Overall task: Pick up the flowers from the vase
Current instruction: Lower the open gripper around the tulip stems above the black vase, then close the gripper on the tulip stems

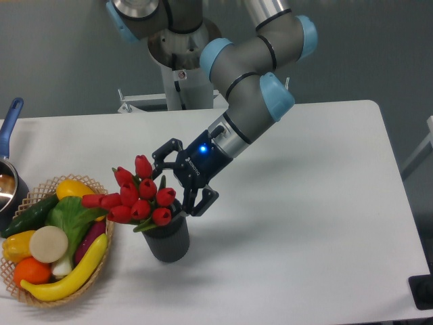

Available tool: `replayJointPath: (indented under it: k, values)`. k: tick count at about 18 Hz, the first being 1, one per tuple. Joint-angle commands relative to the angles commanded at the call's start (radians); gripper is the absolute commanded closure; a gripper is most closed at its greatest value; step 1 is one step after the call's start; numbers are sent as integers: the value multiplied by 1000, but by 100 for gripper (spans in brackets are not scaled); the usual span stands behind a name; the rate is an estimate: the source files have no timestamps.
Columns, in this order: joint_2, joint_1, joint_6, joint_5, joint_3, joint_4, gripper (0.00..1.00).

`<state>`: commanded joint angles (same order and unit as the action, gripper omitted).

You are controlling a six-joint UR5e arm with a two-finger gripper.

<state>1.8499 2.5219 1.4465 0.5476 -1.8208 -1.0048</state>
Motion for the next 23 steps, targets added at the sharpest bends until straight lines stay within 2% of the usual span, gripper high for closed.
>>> replayJointPath:
  k: [9, 11, 13, 17, 23]
  values:
    - [2, -3, 2, 5, 2, 2, 1]
    - [0, -3, 0, 5, 2, 2, 21]
    - [2, -3, 0, 5, 2, 5, 34]
    - [3, -3, 0, 5, 2, 6, 51]
    - [3, 1, -2, 0, 5, 6, 56]
